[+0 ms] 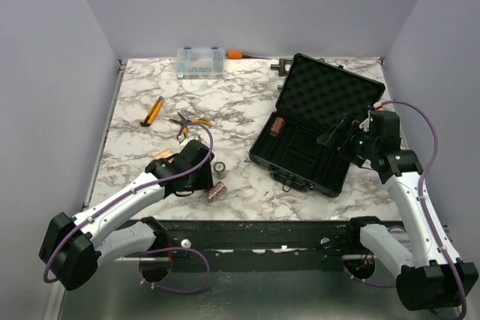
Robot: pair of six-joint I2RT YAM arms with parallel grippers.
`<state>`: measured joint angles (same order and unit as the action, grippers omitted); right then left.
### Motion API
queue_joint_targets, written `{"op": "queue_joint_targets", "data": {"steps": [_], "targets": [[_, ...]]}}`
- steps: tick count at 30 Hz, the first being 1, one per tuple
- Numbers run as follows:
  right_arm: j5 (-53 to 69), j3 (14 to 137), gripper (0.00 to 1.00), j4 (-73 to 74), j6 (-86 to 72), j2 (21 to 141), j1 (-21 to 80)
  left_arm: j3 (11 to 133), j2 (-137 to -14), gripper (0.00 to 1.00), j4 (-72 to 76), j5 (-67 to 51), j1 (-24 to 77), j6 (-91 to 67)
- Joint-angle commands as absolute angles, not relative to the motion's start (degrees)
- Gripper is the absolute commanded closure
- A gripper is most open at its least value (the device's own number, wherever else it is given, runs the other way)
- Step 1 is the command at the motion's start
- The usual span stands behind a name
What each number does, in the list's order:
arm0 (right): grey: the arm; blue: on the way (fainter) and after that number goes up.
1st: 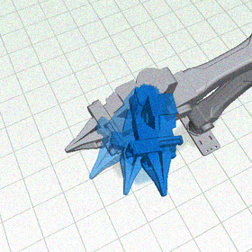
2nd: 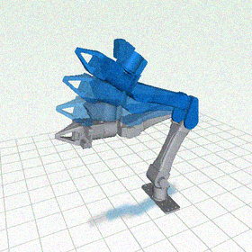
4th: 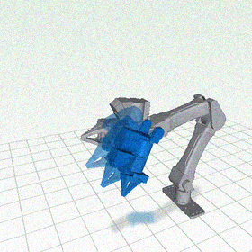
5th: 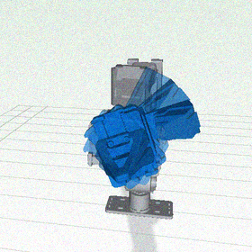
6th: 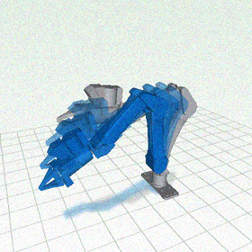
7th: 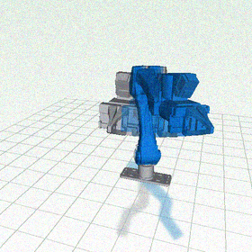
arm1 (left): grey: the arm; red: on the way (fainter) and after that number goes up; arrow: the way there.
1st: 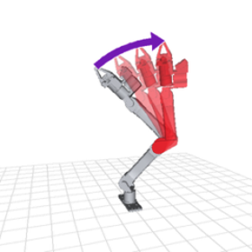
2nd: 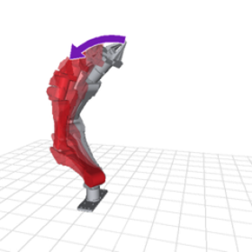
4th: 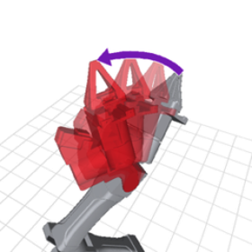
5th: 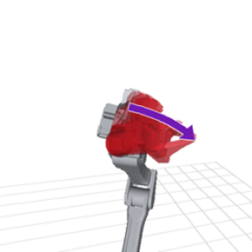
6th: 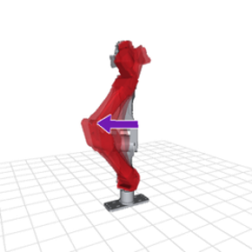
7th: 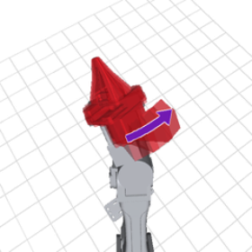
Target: Pack up texas hold em set
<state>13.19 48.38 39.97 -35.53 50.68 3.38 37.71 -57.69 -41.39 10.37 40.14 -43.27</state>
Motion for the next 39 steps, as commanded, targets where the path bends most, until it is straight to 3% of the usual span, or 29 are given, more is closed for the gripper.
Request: {"op": "queue_joint_targets", "data": {"steps": [1, 15, 19, 24, 26, 39], "targets": [[15.1, 50.0, 0.0, 40.4, -35.2, 51.7, 3.5, 39.9, -60.4, 0.39, -39.2, 13.0, 40.4, -40.9], [15.9, 51.3, 0.0, 40.2, -35.4, 54.2, 3.5, 42.3, -66.5, 0.5, -36.8, 12.8, 40.4, -38.2], [16.0, 51.2, 0.0, 40.2, -35.5, 54.3, 3.5, 42.9, -67.8, 0.61, -36.7, 12.5, 40.4, -37.6], [16.0, 51.2, 0.0, 40.1, -35.7, 54.3, 3.5, 43.2, -69.4, 0.92, -36.5, 10.2, 40.4, -37.4], [16.0, 51.4, 0.0, 40.1, -35.8, 54.2, 3.5, 43.3, -69.2, 0.98, -36.6, 9.3, 40.4, -37.3], [21.1, 50.3, 0.0, 38.8, -35.5, 51.7, 3.5, 44.9, -59.2, 1.0, -42.6, 5.0, 40.4, -36.3]]}}
